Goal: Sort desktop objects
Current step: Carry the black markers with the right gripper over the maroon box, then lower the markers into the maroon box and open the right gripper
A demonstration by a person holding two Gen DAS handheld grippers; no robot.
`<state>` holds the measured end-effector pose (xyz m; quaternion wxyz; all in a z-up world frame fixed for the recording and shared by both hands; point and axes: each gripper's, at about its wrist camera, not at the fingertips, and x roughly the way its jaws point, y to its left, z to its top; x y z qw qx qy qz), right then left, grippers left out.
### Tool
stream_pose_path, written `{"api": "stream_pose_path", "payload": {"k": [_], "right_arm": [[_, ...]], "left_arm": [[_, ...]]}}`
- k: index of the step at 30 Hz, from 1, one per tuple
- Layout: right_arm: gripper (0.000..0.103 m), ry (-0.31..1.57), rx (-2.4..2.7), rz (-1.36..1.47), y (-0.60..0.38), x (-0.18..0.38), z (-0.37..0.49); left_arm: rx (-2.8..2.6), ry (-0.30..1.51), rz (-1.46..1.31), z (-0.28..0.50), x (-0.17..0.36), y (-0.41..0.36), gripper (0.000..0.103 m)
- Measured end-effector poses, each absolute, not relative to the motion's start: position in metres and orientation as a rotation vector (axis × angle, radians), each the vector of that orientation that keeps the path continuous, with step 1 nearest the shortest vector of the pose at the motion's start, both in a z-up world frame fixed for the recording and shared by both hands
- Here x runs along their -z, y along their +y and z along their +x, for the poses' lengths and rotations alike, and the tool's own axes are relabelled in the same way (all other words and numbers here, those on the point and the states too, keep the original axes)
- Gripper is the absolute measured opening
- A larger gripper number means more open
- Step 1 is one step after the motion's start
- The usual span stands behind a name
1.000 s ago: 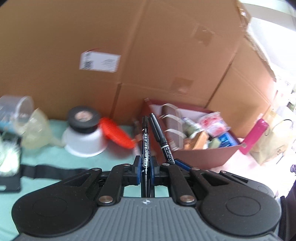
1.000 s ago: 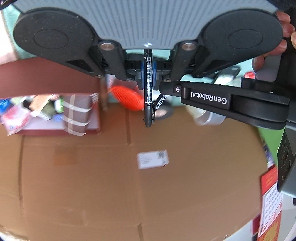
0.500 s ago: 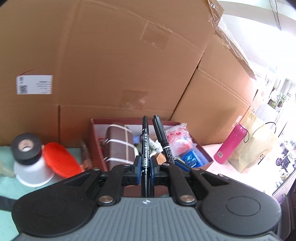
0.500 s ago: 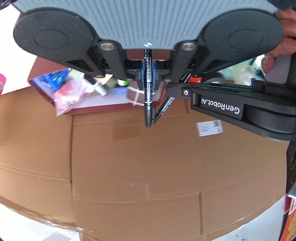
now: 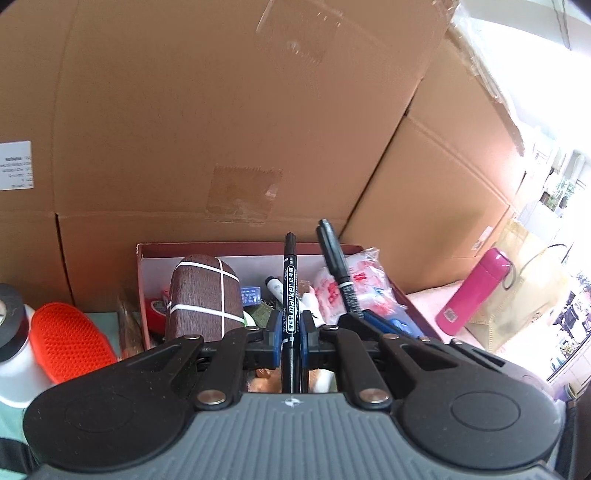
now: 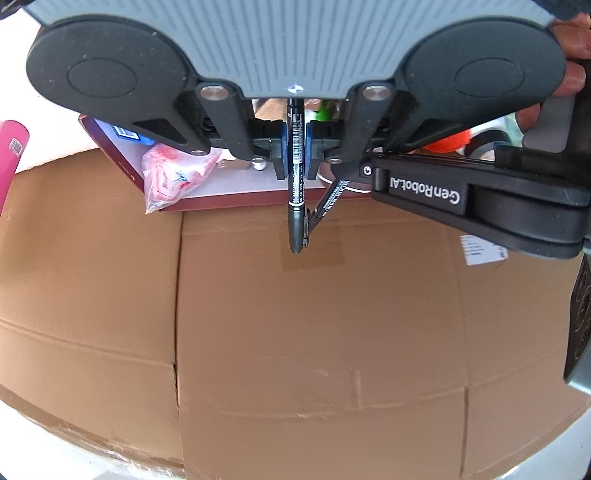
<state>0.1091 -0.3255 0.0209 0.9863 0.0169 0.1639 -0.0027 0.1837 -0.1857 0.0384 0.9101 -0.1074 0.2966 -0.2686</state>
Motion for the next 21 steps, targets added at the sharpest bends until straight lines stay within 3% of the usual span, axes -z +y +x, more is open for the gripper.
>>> {"api": "stream_pose_path", "payload": {"k": [21], "right_arm": [[0.007,0.437,0.036,0.040,-0.348,0.013,0.163]], "left_arm": [[0.537,0.699,-0.222,0.234,-0.005,-0.199,0.008]]}}
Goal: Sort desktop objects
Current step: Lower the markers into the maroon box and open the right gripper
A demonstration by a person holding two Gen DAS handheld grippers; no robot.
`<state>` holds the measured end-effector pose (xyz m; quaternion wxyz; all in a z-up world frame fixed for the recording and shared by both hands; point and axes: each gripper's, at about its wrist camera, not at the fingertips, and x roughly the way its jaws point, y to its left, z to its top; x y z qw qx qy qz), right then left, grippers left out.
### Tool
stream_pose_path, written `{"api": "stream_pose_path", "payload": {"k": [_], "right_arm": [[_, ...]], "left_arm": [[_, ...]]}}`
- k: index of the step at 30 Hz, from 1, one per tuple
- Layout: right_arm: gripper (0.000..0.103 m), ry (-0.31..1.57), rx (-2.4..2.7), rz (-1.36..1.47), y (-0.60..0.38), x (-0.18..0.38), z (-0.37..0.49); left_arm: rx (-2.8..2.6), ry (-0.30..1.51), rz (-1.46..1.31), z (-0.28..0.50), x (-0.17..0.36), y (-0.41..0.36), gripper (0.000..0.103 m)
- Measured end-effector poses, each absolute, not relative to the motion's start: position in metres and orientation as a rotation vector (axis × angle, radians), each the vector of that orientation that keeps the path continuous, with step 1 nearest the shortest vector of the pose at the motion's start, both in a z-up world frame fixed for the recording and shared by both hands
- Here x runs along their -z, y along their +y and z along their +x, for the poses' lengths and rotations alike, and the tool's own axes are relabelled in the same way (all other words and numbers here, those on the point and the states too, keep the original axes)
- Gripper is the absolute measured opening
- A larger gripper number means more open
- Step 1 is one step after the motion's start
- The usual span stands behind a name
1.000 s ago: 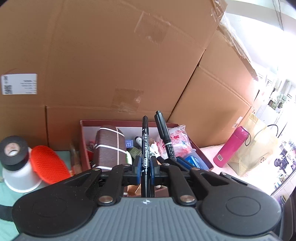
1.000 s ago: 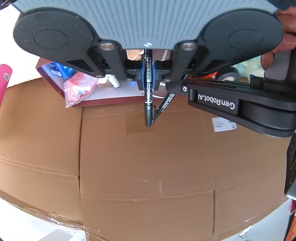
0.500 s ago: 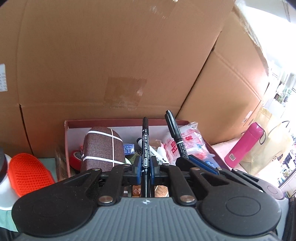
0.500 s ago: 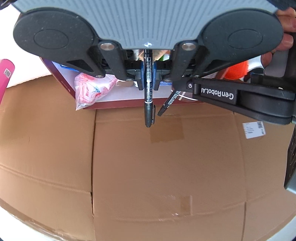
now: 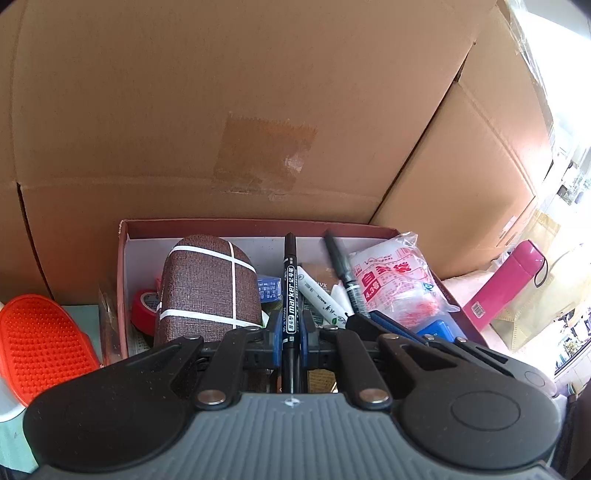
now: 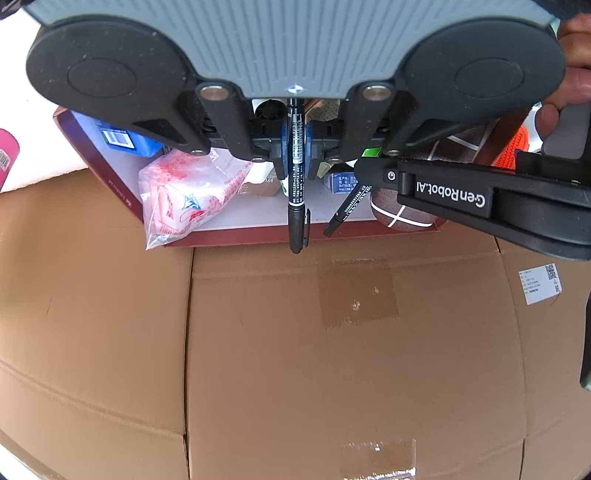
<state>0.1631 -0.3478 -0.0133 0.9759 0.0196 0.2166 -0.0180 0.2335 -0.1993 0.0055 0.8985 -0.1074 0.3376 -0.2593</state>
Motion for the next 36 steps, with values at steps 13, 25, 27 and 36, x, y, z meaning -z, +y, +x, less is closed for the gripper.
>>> {"api": "stream_pose_path", "payload": {"k": [13,25,27,36], "right_arm": [[0.008,0.440,0.051,0.025,-0.345,0.018,0.166],[0.044,0.404,0.074,0.061,-0.352,0.019,0.153],[0.047,0.399,0.078,0.057,-0.352,0.018,0.149],[0.089,0.362,0.065,0.044,-0.345,0.018,0.135]], "left_arm": [[0.560,0.687,-0.263,0.236,-0.004,-0.194,0.021],[0.635,0.639,-0.320,0.221,-0.015,-0.194,0.085],[0.634,0.624,-0.318,0.217,-0.018,-0.192,0.089],[0.607,0.597,-0.321,0.203,-0.025,-0.186,0.096]]}}
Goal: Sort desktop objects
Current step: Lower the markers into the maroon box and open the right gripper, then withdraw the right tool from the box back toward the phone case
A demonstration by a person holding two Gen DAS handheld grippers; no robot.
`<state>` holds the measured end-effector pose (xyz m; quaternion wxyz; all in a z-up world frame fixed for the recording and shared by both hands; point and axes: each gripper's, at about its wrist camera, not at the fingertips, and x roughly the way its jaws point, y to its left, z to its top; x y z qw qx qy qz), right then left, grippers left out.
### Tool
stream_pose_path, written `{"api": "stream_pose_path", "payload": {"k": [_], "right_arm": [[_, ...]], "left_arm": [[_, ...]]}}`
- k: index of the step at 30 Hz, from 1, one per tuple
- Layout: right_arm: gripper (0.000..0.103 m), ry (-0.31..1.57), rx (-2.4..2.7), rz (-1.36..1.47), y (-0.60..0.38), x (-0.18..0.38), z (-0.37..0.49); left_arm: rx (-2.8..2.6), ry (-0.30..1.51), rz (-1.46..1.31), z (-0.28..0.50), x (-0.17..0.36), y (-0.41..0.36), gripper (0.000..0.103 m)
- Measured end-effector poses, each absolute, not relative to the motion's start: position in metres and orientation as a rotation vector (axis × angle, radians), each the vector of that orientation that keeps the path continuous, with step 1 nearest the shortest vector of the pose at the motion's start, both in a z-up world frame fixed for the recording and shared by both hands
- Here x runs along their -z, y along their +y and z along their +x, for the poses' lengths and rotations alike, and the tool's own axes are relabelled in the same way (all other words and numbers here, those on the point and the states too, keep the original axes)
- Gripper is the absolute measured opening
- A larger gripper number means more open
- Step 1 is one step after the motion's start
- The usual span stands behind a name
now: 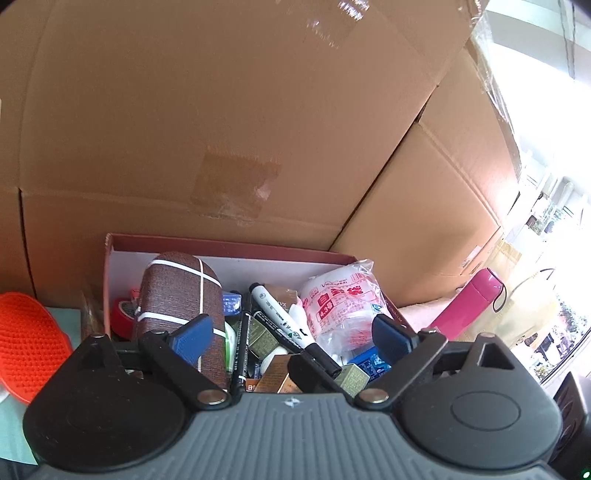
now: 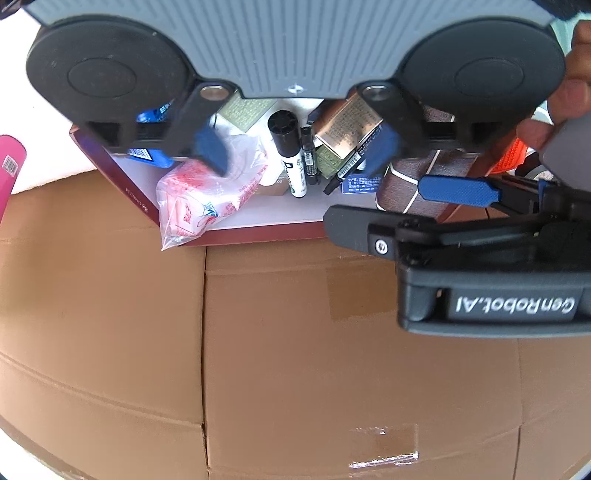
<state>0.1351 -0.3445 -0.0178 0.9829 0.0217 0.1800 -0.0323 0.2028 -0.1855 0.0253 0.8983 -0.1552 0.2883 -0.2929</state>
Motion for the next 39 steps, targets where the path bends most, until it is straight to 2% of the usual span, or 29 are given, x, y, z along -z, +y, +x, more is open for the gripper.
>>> {"api": "stream_pose_path", "payload": {"k": [9,12,24,39], "right_arm": [[0.093,0.357,0.068,0.027,-0.331,0.012,0.117],[0.097,0.357,0.069,0.021,-0.326,0.009,0.107],[0.098,0.370,0.047,0.045,-0.308,0.003,0.084],[0.098,0.372,-0.137,0.059,-0.231,0.000,0.039]], "left_arm": [[0.607,0.568,-0.282,0.175,-0.026,-0.173,0.096],[0.602,0.567,-0.251,0.164,-0.027,-0.170,0.096],[0.586,0.532,-0.173,0.129,-0.027,-0.154,0.097],[0.478,0.534,-0.243,0.071,-0.016,-0.068,0.103]]}}
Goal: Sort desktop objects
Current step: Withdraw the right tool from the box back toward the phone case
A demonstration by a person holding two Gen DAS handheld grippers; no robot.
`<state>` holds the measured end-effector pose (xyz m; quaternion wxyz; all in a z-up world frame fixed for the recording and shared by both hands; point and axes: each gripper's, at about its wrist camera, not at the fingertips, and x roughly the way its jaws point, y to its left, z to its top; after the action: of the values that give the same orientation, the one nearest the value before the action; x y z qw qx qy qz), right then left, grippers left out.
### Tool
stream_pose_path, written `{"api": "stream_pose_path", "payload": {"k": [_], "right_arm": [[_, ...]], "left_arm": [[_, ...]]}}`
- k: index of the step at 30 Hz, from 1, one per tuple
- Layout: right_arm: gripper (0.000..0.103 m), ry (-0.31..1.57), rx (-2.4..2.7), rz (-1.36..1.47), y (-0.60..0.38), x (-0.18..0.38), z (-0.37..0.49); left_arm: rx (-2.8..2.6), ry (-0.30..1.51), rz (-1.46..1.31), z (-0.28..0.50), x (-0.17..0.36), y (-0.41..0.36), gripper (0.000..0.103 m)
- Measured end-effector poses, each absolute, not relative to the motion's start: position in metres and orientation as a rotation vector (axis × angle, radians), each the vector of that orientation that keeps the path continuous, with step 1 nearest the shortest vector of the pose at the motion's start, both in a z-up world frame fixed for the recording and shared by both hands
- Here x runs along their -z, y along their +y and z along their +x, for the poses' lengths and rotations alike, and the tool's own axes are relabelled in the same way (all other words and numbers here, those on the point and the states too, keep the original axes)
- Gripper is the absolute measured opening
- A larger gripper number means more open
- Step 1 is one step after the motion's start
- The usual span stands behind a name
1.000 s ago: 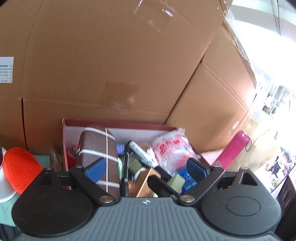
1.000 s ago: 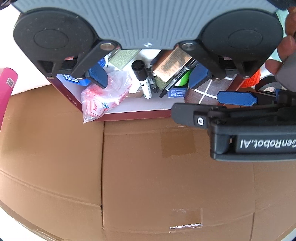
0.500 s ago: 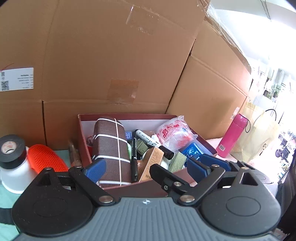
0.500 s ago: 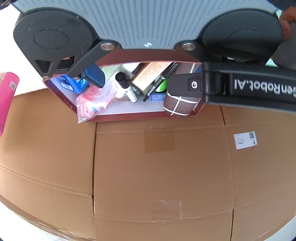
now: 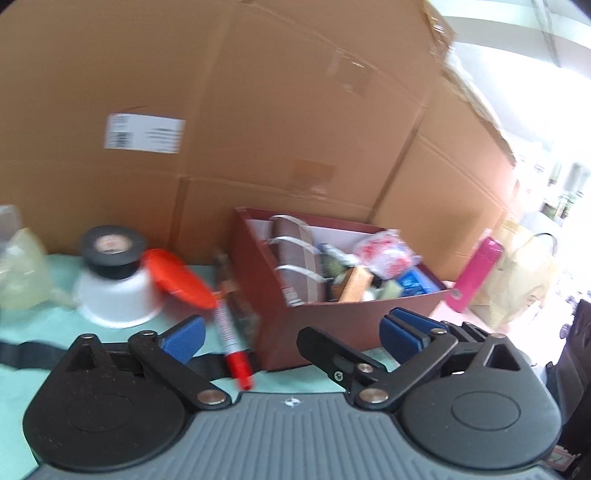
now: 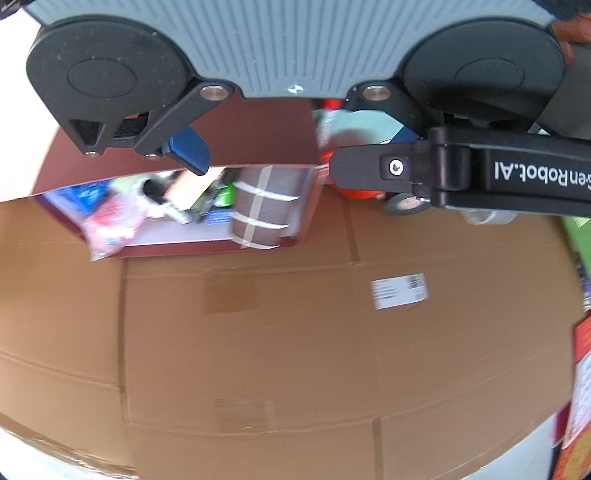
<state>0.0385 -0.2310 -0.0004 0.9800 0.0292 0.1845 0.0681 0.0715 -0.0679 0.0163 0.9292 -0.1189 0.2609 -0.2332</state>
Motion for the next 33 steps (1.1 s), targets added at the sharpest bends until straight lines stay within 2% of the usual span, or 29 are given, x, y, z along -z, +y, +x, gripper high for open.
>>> {"api": "stream_pose_path", "payload": {"k": [19,31,33], "right_arm": [[0.098,0.491,-0.459,0.009,-0.076,0.040,0.060],[0.097,0.535,-0.539,-0.012,-0.016,0.057,0.084],[0.093,0.542,-0.550,-0.022,-0.007,0.059,0.087]], "left_arm": [[0.084,0.549,-0.316,0.029,0.024,0.100,0.103],[-0.040,0.566,-0.391,0.029,0.044,0.172,0.102],[-0.050,0.564,-0.404,0.031,0.045,0.181,0.102]]}}
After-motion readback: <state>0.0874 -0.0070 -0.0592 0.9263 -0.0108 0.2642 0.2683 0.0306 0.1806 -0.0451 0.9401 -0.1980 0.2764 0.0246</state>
